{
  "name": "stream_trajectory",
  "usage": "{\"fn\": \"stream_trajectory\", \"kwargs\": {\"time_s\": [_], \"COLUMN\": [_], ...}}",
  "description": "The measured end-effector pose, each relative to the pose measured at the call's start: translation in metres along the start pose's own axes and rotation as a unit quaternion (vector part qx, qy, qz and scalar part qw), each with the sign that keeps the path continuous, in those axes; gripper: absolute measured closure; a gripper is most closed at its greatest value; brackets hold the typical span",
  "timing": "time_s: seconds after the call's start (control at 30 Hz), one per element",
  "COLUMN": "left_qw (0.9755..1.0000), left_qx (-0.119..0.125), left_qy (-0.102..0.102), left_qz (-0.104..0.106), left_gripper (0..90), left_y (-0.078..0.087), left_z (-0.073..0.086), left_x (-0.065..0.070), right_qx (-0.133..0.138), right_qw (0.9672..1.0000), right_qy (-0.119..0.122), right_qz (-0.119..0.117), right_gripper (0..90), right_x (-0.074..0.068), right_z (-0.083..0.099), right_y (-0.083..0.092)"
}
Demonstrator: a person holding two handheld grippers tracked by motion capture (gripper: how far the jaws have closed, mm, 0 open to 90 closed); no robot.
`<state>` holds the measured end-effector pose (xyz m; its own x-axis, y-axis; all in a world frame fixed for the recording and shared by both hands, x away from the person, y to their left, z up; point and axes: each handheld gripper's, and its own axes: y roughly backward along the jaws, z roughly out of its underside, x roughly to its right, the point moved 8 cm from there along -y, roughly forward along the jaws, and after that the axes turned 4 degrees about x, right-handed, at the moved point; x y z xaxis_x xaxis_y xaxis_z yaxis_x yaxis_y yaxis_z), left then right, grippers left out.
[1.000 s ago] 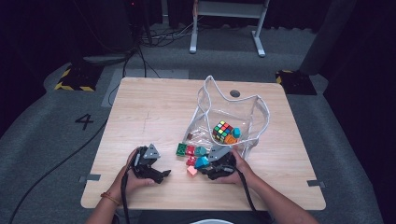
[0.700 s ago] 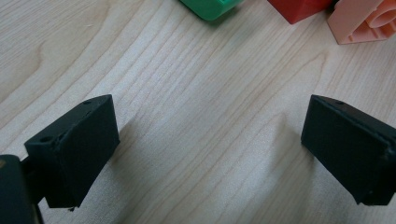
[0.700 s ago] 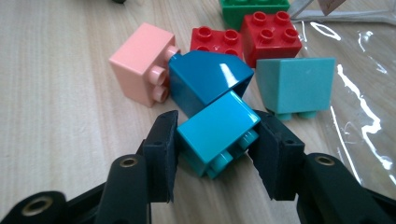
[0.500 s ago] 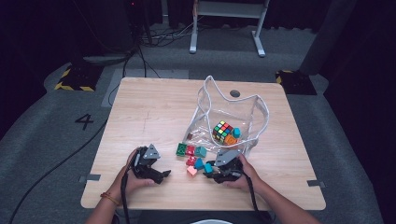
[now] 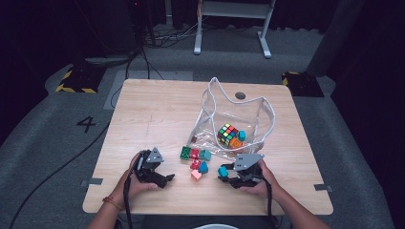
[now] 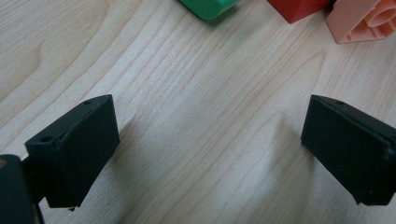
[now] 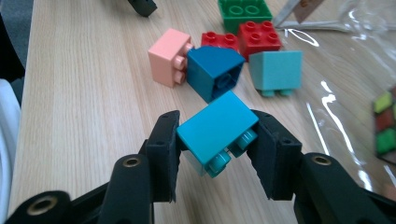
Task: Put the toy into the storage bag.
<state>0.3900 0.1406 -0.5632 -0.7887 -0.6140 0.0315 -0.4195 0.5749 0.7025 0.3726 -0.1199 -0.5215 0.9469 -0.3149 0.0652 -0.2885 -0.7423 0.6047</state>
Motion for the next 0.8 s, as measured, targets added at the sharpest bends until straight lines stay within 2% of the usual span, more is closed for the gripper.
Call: {"fn": "stream_trajectory", "kwargs": {"time_s": [0.03,0.07,0.13,0.17,0.3,0.43,0.67,0.8], "left_qw": [1.0,1.0,1.0,1.0,1.0,1.0,1.0,1.0], "left_qx": [0.0,0.0,0.0,0.0,0.0,0.0,0.0,0.0], "left_qy": [0.0,0.0,0.0,-0.001,0.0,0.0,0.0,0.0], "left_qz": [0.0,0.0,0.0,0.0,0.001,0.001,0.001,0.001], "left_gripper": [4.3,4.3,4.2,4.3,4.2,4.2,4.3,4.2], "left_y": [0.0,0.0,0.0,0.0,0.0,0.0,0.0,0.0], "left_z": [0.0,0.0,0.0,0.0,0.0,0.0,0.0,0.0], "left_x": [0.0,0.0,0.0,0.0,0.0,0.0,0.0,0.0], "right_qx": [-0.004,-0.001,0.013,0.015,0.022,0.032,0.04,0.041], "right_qw": [1.0,1.0,0.9999,0.9998,0.9994,0.9985,0.9969,0.9951], "right_qy": [0.006,-0.003,0.0,-0.007,-0.003,-0.017,-0.02,-0.035], "right_qz": [0.005,0.005,0.008,0.011,0.025,0.04,0.065,0.082], "right_gripper": [55.0,55.0,55.0,55.0,55.0,55.0,55.0,55.1], "right_x": [0.003,0.003,0.009,0.01,0.017,0.025,0.035,0.042], "right_z": [0.002,0.002,0.003,0.004,0.009,0.013,0.015,0.016], "right_y": [0.008,0.012,0.023,0.029,0.049,0.067,0.09,0.101]}}
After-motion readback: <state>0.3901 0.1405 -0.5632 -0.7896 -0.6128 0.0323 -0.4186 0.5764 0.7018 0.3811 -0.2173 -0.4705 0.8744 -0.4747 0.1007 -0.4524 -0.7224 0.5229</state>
